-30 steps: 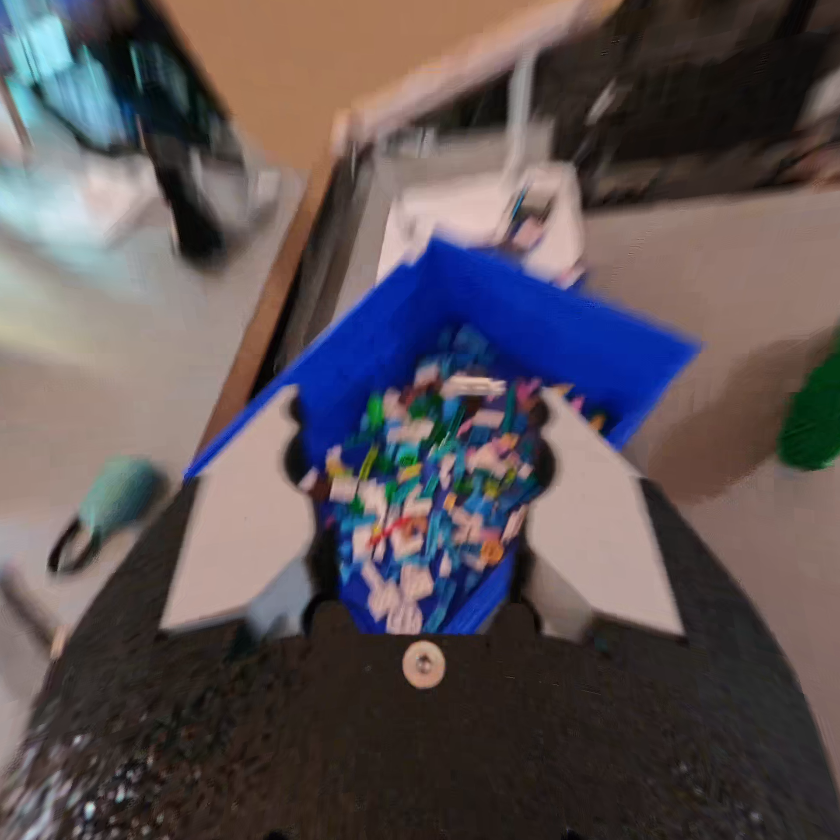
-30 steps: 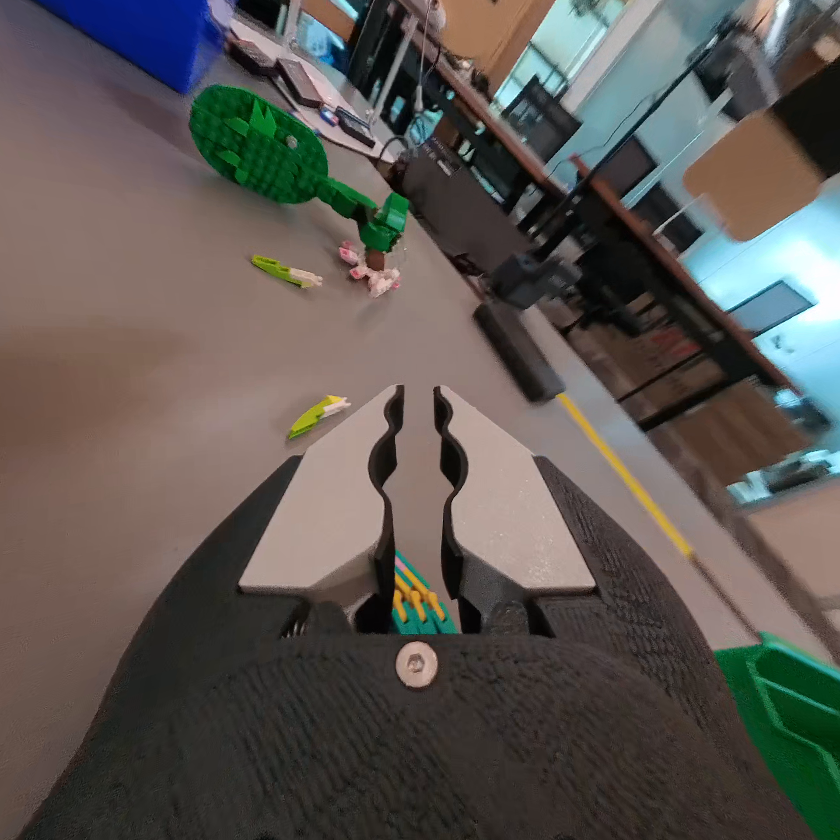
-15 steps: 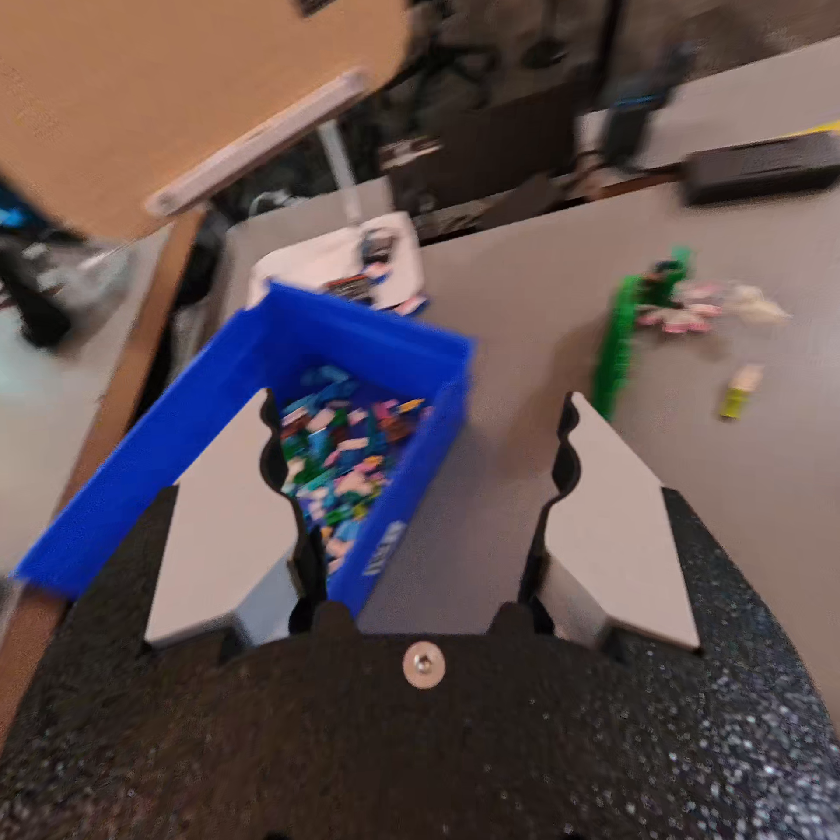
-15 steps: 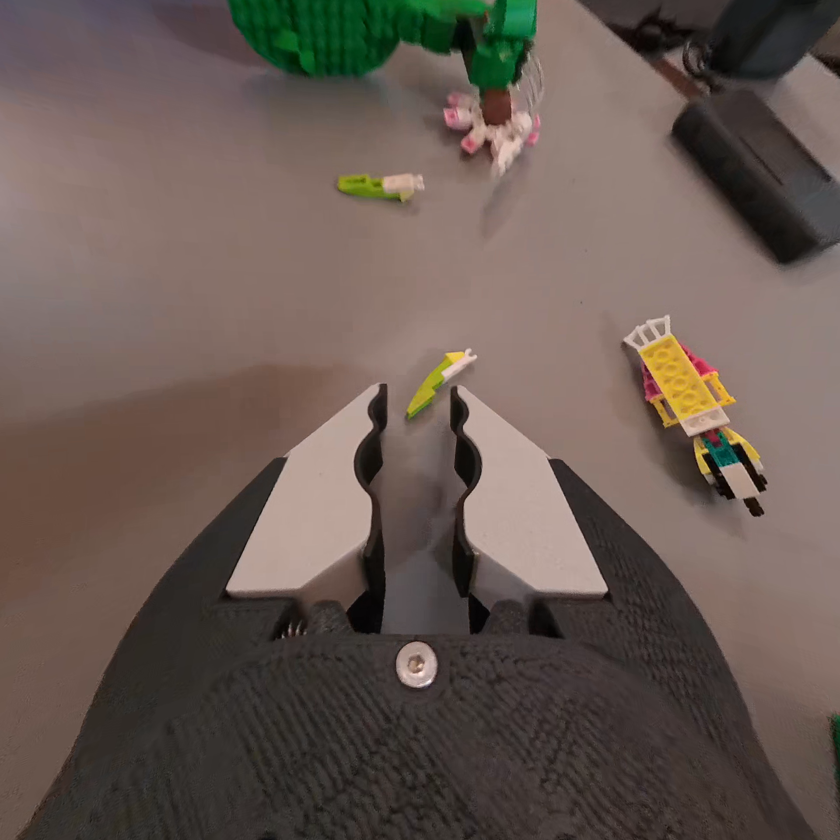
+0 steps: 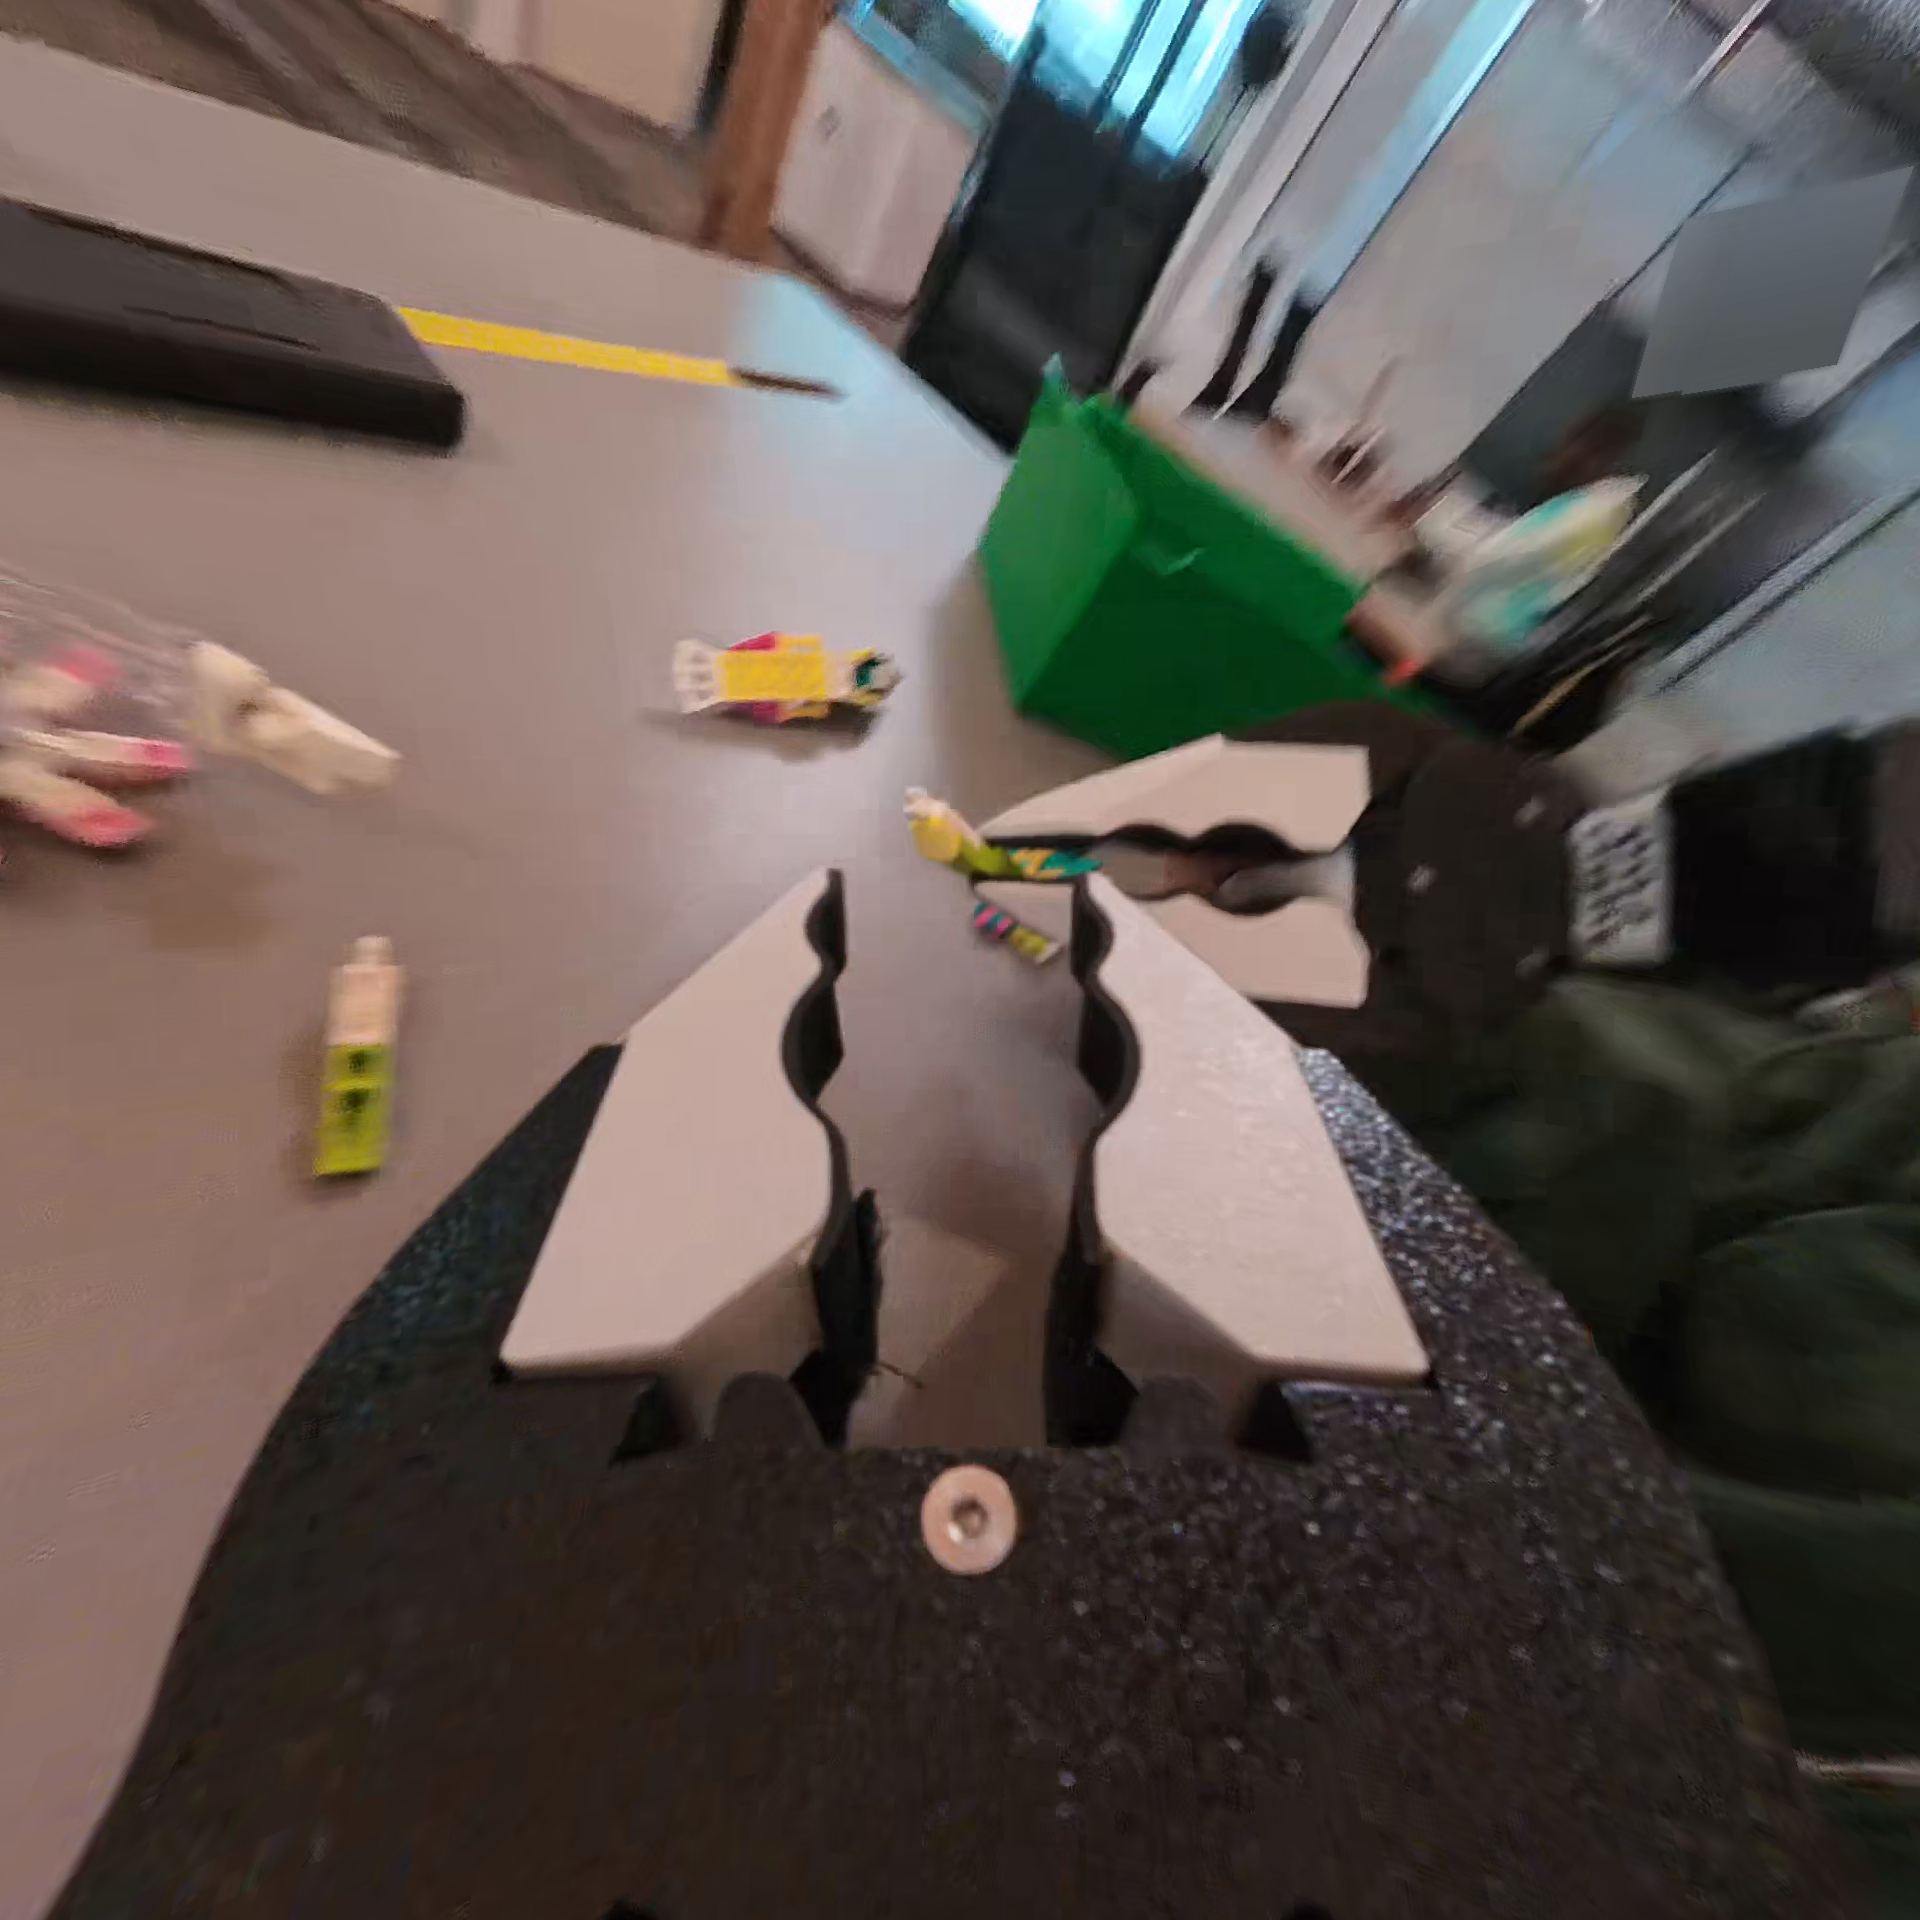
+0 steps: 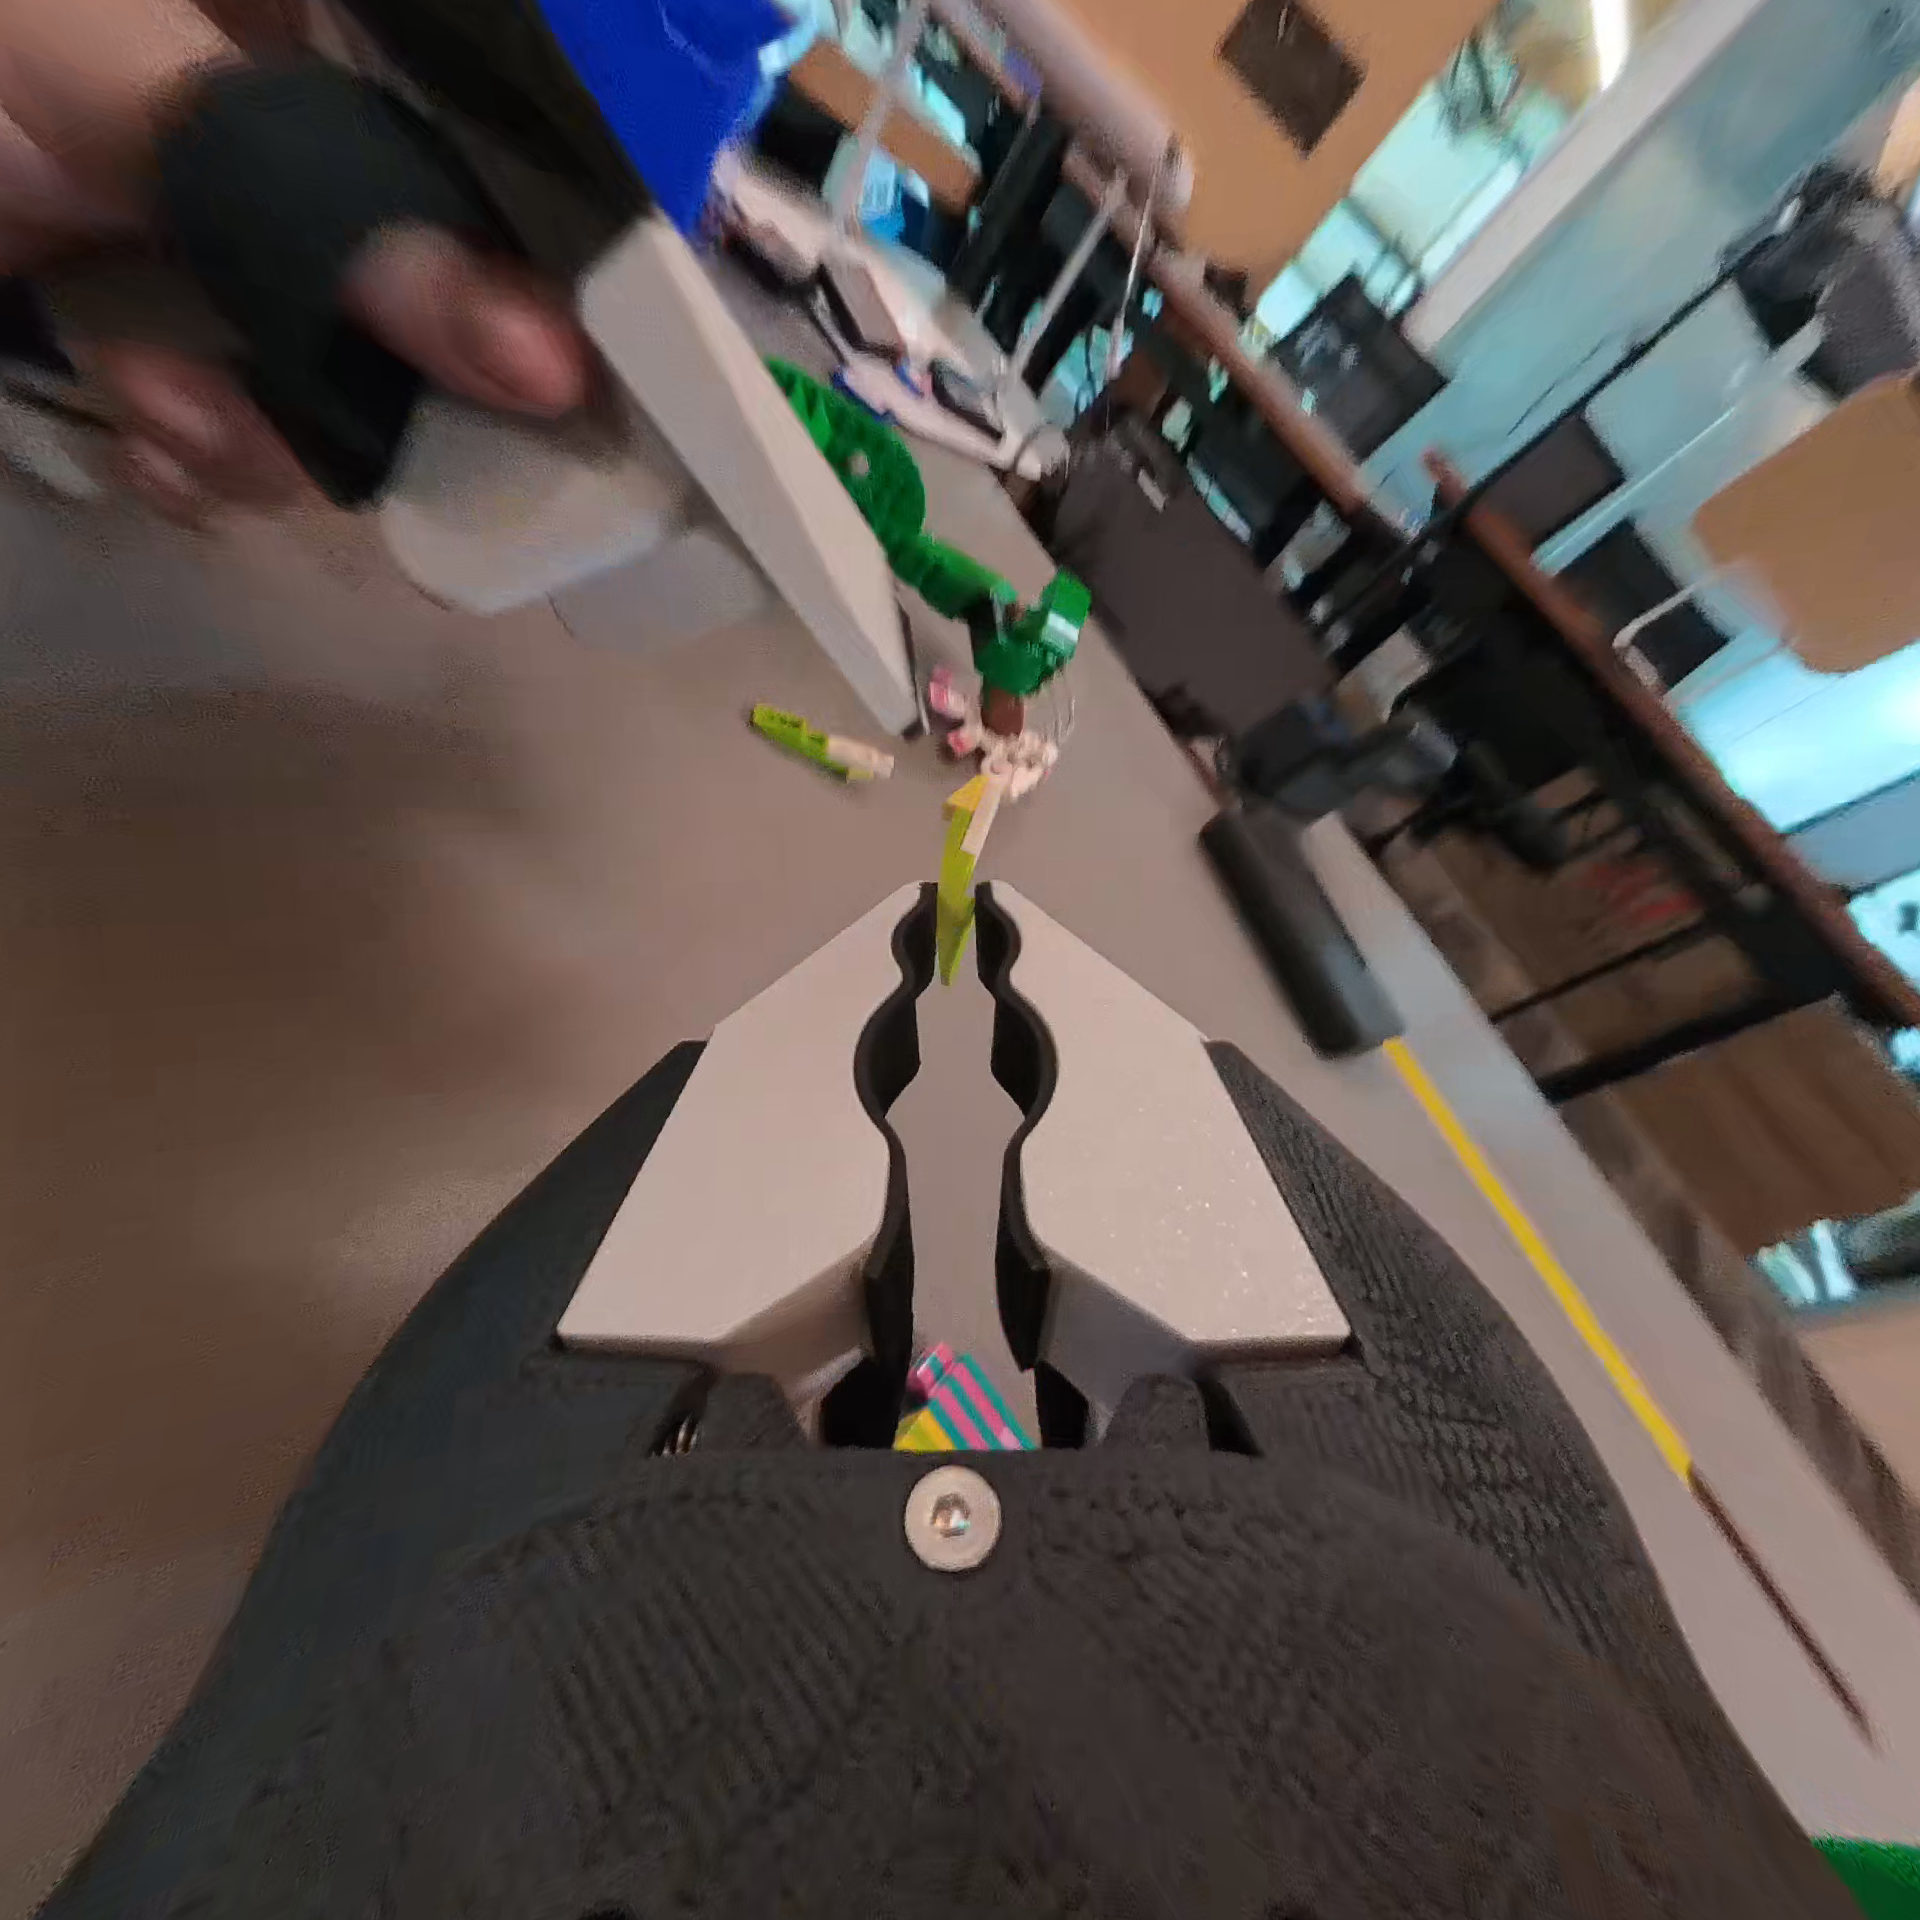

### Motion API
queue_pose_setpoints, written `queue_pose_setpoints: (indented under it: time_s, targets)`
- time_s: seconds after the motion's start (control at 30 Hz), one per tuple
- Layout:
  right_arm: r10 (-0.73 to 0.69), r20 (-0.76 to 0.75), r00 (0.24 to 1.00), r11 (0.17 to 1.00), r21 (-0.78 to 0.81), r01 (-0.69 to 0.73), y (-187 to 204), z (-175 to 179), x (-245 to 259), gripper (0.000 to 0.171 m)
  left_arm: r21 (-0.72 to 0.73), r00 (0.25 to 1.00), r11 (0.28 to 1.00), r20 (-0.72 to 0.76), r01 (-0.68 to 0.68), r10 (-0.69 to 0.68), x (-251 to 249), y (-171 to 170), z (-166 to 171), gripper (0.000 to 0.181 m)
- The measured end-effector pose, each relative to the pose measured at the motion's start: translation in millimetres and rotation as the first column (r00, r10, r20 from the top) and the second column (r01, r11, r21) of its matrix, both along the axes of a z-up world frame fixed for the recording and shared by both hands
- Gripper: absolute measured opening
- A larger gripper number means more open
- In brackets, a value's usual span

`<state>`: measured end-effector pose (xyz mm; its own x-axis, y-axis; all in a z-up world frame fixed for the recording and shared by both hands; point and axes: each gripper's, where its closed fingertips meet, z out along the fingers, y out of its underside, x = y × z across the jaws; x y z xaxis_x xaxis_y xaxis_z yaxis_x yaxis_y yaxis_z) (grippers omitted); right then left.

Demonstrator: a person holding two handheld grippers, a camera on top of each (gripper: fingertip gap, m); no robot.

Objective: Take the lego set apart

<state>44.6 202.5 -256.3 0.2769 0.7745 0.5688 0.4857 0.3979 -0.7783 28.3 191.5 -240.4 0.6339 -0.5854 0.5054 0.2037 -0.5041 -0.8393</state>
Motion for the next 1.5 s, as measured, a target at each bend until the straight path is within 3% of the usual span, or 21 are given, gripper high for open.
queue_pose_setpoints:
  time_s: [0.03,0.1,0.23,0.33,0.47,0.5,0.6,0.7,0.8,0.87,1.0,1.5]
  targets:
    - [0.02,-0.022,1.0,0.999,0.032,-0.02,-4,6,-1,0.005,-0.012,0.995,1.0,0.098,0.025,-0.024,4,0,4,0.04]
    - [0.044,-0.051,0.998,0.996,0.077,-0.04,-9,13,-2,0.005,-0.023,0.982,0.997,0.178,0.068,-0.062,10,-1,6,0.033]
    - [0.066,-0.073,0.995,0.99,0.133,-0.056,-15,20,-2,0.005,0.007,0.986,0.997,0.146,0.079,-0.079,14,-3,3,0.014]
    - [0.067,-0.084,0.994,0.987,0.152,-0.053,-16,24,-1,0.005,0.013,0.974,0.996,0.206,0.088,-0.089,13,-3,8,0.021]
    - [0.069,-0.08,0.994,0.985,0.163,-0.055,-17,24,-1,0.005,0.031,0.95,0.995,0.296,0.096,-0.101,11,-5,18,0.014]
    - [0.07,-0.079,0.994,0.984,0.167,-0.056,-18,24,-1,0.005,0.04,0.951,0.995,0.295,0.087,-0.095,10,-4,19,0.006]
    - [0.087,-0.077,0.993,0.985,0.154,-0.074,-20,22,-1,0.005,0.06,0.969,0.994,0.223,0.096,-0.107,12,-7,17,0.006]
    - [0.241,-0.202,0.949,0.961,-0.086,-0.262,-37,26,1,0.008,0.082,0.979,0.979,0.067,0.188,-0.194,15,-16,7,0.005]
    - [0.313,-0.381,0.87,0.758,-0.452,-0.471,-47,32,12,0.011,0.134,0.931,0.921,-0.068,0.365,-0.359,30,-41,1,0.006]
    - [0.361,-0.411,0.837,0.633,-0.551,-0.544,-55,26,19,0.013,0.145,0.903,0.894,-0.136,0.425,-0.407,38,-50,-4,0.006]
    - [0.427,-0.388,0.817,0.546,-0.609,-0.575,-68,15,21,0.01,0.147,0.877,0.869,-0.17,0.473,-0.448,47,-57,-8,0.006]
    - [0.47,-0.329,0.819,0.544,-0.623,-0.562,-75,7,23,0.005,0.134,0.864,0.858,-0.174,0.496,-0.472,48,-64,-11,0.005]
